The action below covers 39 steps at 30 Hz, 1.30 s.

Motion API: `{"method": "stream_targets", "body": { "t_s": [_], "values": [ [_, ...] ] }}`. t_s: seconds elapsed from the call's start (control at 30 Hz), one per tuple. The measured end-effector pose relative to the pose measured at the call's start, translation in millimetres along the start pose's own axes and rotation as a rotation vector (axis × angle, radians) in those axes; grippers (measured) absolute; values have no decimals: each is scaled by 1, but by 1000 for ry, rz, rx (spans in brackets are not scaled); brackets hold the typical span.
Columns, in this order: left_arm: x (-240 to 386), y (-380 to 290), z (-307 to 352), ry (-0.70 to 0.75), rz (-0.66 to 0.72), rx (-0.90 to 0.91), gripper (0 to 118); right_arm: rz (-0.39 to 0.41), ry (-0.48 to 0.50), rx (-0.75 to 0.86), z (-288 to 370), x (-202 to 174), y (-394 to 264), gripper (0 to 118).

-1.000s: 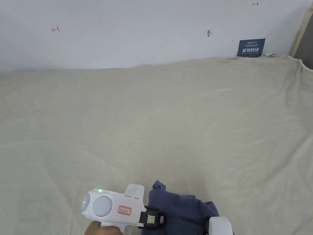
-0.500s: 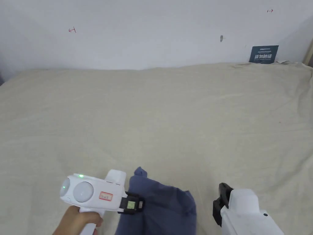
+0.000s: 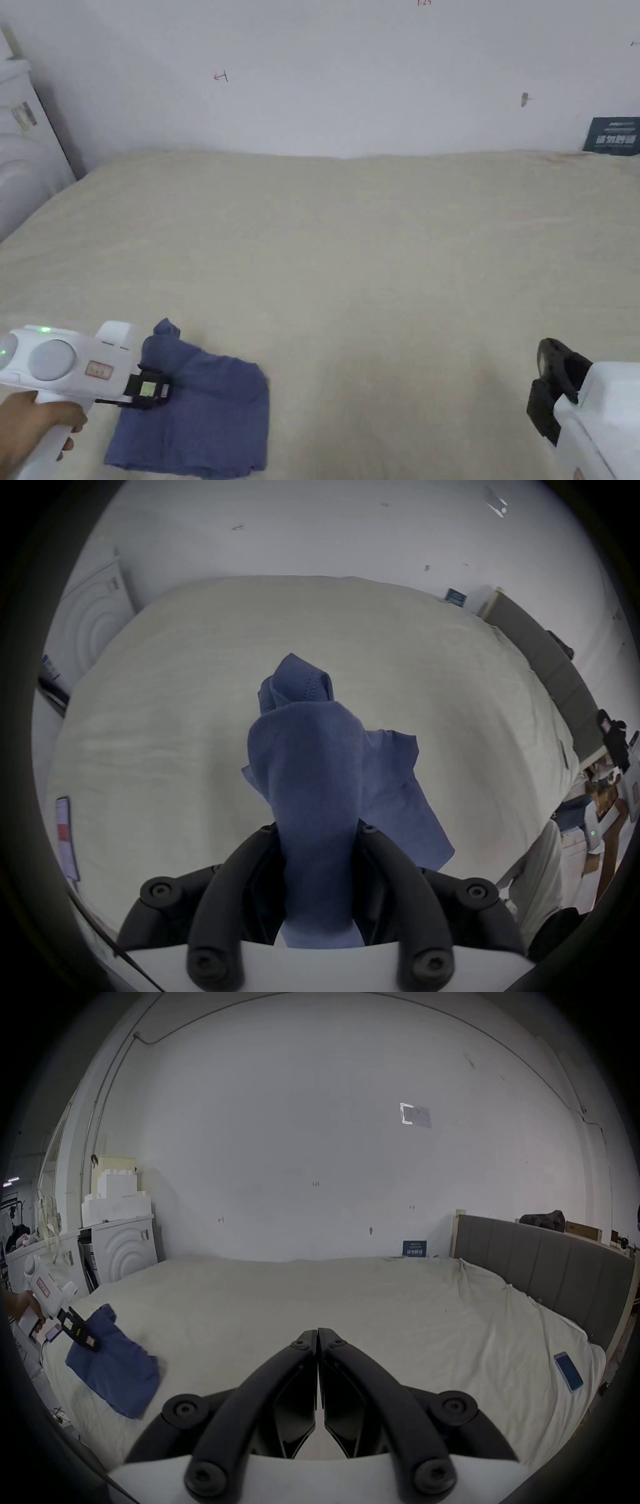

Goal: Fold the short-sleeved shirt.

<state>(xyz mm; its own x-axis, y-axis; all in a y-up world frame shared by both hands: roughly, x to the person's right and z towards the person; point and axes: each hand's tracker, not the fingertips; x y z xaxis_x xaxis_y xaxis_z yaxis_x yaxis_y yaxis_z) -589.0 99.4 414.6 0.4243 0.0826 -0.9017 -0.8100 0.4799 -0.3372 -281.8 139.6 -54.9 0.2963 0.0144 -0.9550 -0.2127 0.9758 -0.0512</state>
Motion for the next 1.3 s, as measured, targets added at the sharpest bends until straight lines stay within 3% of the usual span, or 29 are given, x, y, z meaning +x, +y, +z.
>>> {"method": "stream_targets", "body": {
  "t_s": [0.3,0.57,0.63,0.7,0.77,0.83,1.17,1.3],
  "values": [
    [-88,2,14,118,18,-71,26,21,-47,-1,-3,-2,8,0],
    [-97,-9,-5,173,41,-154,31,0,-88,-24,-3,-6,5,0],
    [-110,-5,-18,193,29,-160,39,2,-92,-27,-2,-6,5,0],
    [-111,-7,-21,213,33,-181,62,-1,-92,-29,-4,-2,3,0],
    [-103,-6,-17,234,37,-167,94,1,-92,-30,-4,-2,3,0],
    [-101,-8,-14,275,21,-135,109,-4,-89,-29,-4,1,2,0],
    [-62,1,57,378,34,97,110,-16,-78,9,5,8,18,0],
    [-54,13,82,319,51,214,110,-21,-77,43,7,14,30,0]
  ]
}}
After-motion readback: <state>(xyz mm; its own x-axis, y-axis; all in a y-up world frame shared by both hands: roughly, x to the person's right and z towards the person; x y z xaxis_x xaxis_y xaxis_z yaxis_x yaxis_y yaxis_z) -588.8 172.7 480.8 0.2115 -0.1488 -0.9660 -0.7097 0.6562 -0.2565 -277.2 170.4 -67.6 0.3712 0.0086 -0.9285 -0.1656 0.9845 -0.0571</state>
